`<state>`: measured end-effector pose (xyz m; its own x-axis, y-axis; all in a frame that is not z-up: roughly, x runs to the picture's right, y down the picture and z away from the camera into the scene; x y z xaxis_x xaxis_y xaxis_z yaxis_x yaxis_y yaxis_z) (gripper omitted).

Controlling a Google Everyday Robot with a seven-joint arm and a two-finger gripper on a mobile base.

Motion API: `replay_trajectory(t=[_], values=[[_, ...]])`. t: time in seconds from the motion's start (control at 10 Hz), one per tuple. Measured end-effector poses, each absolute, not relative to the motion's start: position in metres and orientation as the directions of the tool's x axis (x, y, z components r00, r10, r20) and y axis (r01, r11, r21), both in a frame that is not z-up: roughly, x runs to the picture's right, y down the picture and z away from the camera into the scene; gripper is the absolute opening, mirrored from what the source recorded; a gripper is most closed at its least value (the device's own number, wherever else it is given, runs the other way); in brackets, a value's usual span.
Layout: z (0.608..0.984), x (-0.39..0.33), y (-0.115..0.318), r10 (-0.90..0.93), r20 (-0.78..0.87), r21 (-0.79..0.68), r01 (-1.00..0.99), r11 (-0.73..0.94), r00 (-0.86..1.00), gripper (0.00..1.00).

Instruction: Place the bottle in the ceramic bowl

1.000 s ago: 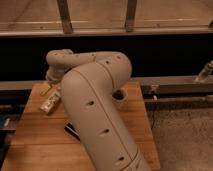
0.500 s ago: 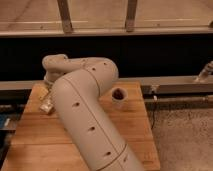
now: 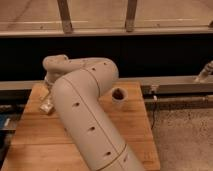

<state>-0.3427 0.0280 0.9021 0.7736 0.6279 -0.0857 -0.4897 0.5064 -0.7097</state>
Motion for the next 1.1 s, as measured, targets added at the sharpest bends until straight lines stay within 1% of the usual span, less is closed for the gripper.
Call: replay_trajectory(t=[0.4, 1.1], values=[[0.905, -0.334, 0.027, 0.653, -0.138, -0.672, -0.554, 0.491, 0.745, 0.80], [0.917, -0.337, 0.035, 0.627, -0.211, -0.641, -0.591, 0.490, 0.750, 0.80]])
